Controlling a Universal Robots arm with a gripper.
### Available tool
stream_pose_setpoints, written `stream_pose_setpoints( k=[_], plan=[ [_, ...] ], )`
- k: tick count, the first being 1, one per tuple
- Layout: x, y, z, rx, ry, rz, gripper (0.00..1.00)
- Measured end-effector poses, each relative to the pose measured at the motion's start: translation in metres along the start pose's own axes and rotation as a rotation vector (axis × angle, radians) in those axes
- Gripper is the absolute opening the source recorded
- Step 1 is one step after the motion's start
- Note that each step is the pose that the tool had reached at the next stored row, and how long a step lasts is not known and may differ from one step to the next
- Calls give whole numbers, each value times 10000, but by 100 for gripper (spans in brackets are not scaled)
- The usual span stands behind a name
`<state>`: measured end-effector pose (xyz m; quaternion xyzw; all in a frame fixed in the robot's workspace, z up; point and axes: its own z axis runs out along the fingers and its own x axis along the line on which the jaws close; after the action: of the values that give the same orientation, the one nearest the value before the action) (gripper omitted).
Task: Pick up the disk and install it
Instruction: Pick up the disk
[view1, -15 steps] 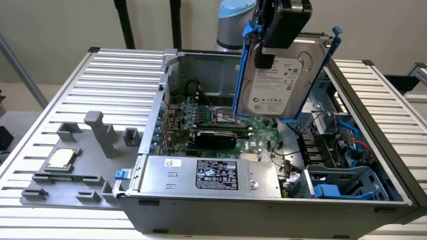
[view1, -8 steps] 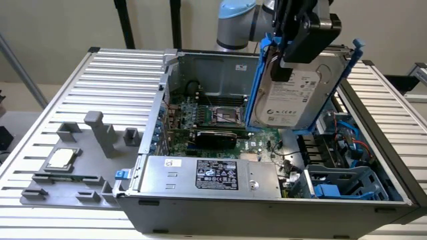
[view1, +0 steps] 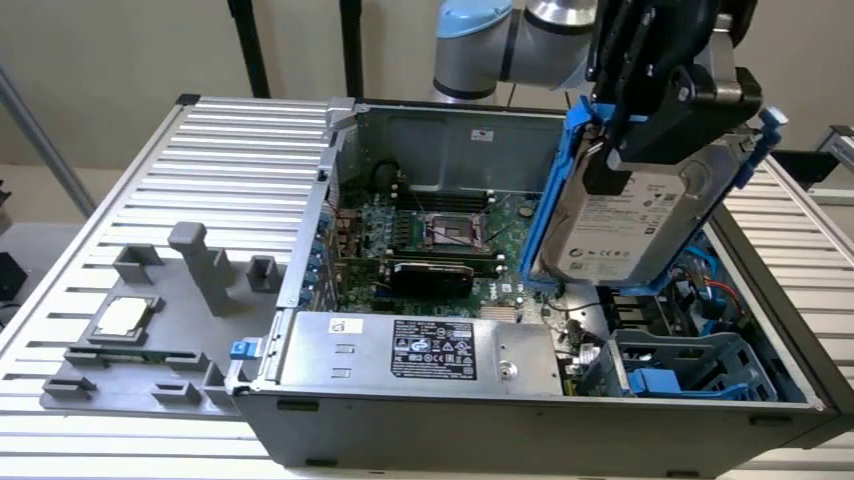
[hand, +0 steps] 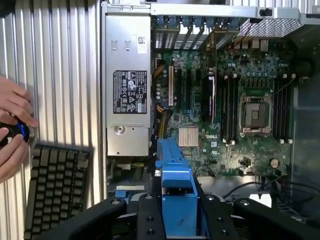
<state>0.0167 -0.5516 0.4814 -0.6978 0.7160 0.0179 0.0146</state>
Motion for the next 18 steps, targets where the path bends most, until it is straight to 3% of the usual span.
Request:
stream_pose_setpoints(
  k=[13,18],
  plan=[
    [342,-430,67,0,0,0,0],
    [384,-656,106,0,0,0,0]
  ],
)
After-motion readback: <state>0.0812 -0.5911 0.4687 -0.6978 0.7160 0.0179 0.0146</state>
